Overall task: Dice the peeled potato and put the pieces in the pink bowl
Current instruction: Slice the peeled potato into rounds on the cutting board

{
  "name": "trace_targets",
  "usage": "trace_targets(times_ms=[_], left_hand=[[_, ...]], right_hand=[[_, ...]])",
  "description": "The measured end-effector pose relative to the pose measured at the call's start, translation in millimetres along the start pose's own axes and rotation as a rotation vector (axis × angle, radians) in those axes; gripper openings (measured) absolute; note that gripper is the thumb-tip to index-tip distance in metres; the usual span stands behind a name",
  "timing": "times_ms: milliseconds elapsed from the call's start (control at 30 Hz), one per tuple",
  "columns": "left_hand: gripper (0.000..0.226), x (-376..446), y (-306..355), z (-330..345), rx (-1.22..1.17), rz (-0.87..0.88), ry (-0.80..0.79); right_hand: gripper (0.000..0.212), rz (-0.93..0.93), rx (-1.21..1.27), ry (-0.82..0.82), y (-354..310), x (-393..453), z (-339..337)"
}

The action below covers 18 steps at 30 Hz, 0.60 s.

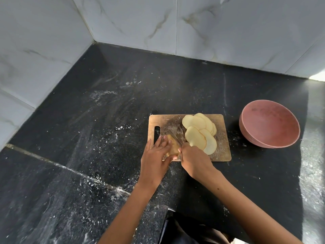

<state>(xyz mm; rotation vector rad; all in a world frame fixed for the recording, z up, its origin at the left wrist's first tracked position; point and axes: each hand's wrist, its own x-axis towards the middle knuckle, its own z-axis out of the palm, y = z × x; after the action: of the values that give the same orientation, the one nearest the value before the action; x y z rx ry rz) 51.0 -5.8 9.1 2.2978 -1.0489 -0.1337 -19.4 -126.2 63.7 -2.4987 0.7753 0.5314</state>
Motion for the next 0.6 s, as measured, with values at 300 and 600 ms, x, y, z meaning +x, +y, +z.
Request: trace_targets(times_ms=[300, 600], left_hand=[[0.043, -3, 0, 2, 0.040, -0.042, 0.035], [0.044, -4, -2, 4, 0.077, -0.031, 0.037]], right_hand=[[0.016, 0.027, -0.005, -0.070, 11, -20, 10], [0.029, 0.070, -0.076, -0.160, 31, -55, 17]])
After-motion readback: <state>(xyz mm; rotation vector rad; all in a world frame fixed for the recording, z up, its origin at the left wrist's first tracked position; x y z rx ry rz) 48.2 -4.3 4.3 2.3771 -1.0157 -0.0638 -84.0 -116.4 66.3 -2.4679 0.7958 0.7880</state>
